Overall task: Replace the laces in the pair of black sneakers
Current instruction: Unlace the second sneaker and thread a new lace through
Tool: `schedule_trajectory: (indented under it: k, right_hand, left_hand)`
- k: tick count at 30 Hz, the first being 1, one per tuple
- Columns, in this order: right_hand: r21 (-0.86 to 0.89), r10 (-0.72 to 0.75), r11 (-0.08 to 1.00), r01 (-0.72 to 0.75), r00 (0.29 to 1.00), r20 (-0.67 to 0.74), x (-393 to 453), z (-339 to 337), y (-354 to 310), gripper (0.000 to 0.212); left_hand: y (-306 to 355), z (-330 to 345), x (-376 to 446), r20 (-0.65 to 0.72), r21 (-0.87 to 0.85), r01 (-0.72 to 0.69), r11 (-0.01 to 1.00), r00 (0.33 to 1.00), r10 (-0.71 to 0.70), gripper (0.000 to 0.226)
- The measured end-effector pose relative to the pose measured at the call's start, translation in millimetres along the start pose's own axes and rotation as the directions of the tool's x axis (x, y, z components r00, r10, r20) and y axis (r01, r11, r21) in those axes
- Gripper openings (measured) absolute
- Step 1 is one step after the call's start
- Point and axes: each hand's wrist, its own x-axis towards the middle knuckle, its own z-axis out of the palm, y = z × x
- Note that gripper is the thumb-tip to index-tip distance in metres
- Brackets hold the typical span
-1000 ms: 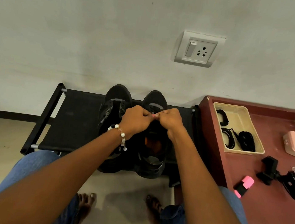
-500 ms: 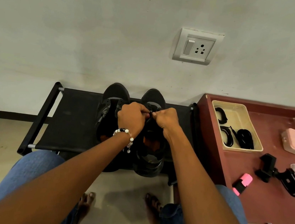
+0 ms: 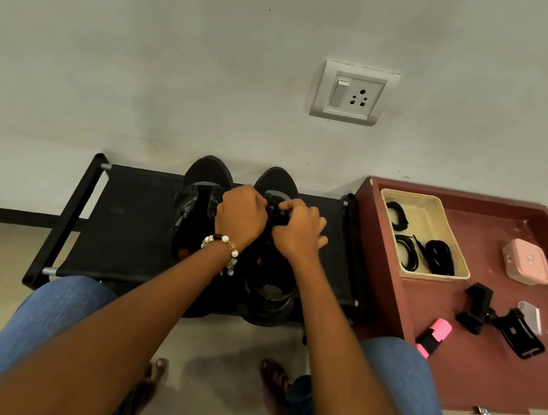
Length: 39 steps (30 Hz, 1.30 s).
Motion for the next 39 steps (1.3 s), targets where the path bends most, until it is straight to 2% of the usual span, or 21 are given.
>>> schedule_trajectory:
  k: [2, 4, 6, 8, 10, 12, 14, 15, 17, 19, 22, 24, 26, 28, 30, 32, 34, 35, 37, 39]
  right_hand:
    - [-0.075, -0.027, 0.997, 0.015, 0.986, -0.162, -12.2, 4.6, 4.5, 0.036]
    - [0.005, 0.050, 0.999, -0.051, 0.961, -0.271, -14.7, 8.4, 10.9, 0.032]
    - [0.082, 0.155, 0.987, -0.139, 0.956, -0.249, -12.9, 7.8, 13.5, 0.033]
    - [0.110, 0.214, 0.975, -0.195, 0.956, -0.201, -11.0, 6.4, 14.1, 0.039]
    - [0.128, 0.246, 0.966, -0.226, 0.954, -0.173, -10.1, 6.7, 12.9, 0.043]
    - [0.140, 0.271, 0.958, -0.251, 0.951, -0.149, -9.6, 7.1, 11.5, 0.047]
    - [0.157, 0.288, 0.951, -0.267, 0.949, -0.131, -8.6, 6.9, 10.6, 0.048]
    - [0.170, 0.300, 0.945, -0.278, 0.946, -0.119, -8.3, 6.6, 10.5, 0.048]
    - [0.212, 0.342, 0.925, -0.316, 0.935, -0.097, -7.4, 6.7, 10.8, 0.049]
    - [0.241, 0.375, 0.906, -0.347, 0.924, -0.082, -6.9, 6.7, 9.9, 0.053]
    - [0.240, 0.390, 0.901, -0.363, 0.917, -0.078, -7.0, 6.6, 8.5, 0.056]
    - [0.246, 0.391, 0.899, -0.362, 0.917, -0.079, -7.2, 7.1, 8.8, 0.056]
    - [0.245, 0.387, 0.901, -0.359, 0.919, -0.078, -7.3, 7.2, 8.7, 0.056]
    - [0.240, 0.385, 0.902, -0.359, 0.920, -0.073, -7.3, 6.4, 8.0, 0.057]
    - [0.234, 0.385, 0.903, -0.361, 0.921, -0.066, -6.4, 5.9, 8.4, 0.059]
    - [0.226, 0.381, 0.905, -0.359, 0.922, -0.061, -5.9, 5.7, 8.9, 0.060]
    - [0.221, 0.373, 0.909, -0.352, 0.926, -0.059, -5.9, 5.3, 9.6, 0.061]
    - [0.221, 0.371, 0.910, -0.351, 0.927, -0.057, -6.0, 5.3, 9.8, 0.061]
    - [0.221, 0.371, 0.910, -0.351, 0.927, -0.054, -6.1, 5.2, 9.5, 0.062]
    - [0.223, 0.372, 0.909, -0.353, 0.927, -0.049, -6.4, 5.1, 9.0, 0.062]
  left_hand:
    - [0.5, -3.4, 4.2, -0.013, -0.077, 0.014, 0.997, 1.000, -0.015, 0.019]
    - [4.8, -10.8, 9.4, -0.029, -0.189, 0.040, 0.981, 0.998, -0.047, 0.023]
    - [13.9, -24.0, 13.9, -0.023, -0.401, 0.099, 0.911, 0.993, -0.118, 0.024]
    - [28.5, -41.8, 13.7, 0.040, -0.661, 0.138, 0.738, 0.988, -0.148, 0.021]
    - [41.9, -60.0, 10.7, 0.066, -0.811, 0.096, 0.577, 0.995, -0.073, 0.016]
    - [47.7, -72.3, 8.4, 0.015, -0.851, 0.000, 0.525, 1.000, 0.024, 0.013]
    - [46.6, -74.4, 10.2, -0.024, -0.830, -0.071, 0.553, 0.995, 0.092, 0.012]
    - [43.9, -71.7, 11.4, -0.035, -0.775, -0.105, 0.623, 0.992, 0.124, 0.011]
    - [34.6, -62.1, 14.0, -0.022, -0.505, -0.204, 0.838, 0.974, 0.224, 0.010]
    - [19.9, -49.4, 17.5, 0.104, -0.163, -0.271, 0.949, 0.951, 0.290, 0.011]
    - [3.4, -29.5, 21.1, 0.312, 0.134, -0.269, 0.954, 0.925, 0.217, 0.014]
    - [1.1, -22.0, 20.5, 0.368, 0.253, -0.265, 0.930, 0.916, 0.161, 0.014]
    - [0.7, -18.6, 19.9, 0.354, 0.306, -0.253, 0.918, 0.925, 0.137, 0.020]
    - [0.4, -18.2, 19.4, 0.308, 0.272, -0.222, 0.936, 0.942, 0.134, 0.025]
    - [1.8, -21.4, 19.5, 0.284, 0.107, -0.131, 0.986, 0.954, 0.096, 0.022]
    - [4.8, -28.3, 20.9, 0.297, -0.130, 0.034, 0.991, 0.955, 0.006, 0.016]
    - [11.2, -37.1, 22.3, 0.315, -0.377, 0.184, 0.908, 0.947, -0.062, 0.016]
    - [15.9, -43.2, 22.4, 0.322, -0.510, 0.239, 0.826, 0.944, -0.075, 0.017]
    - [27.1, -58.4, 22.0, 0.357, -0.773, 0.317, 0.549, 0.933, -0.037, 0.019]
    - [38.4, -75.7, 21.0, 0.352, -0.908, 0.326, 0.264, 0.935, 0.054, 0.019]
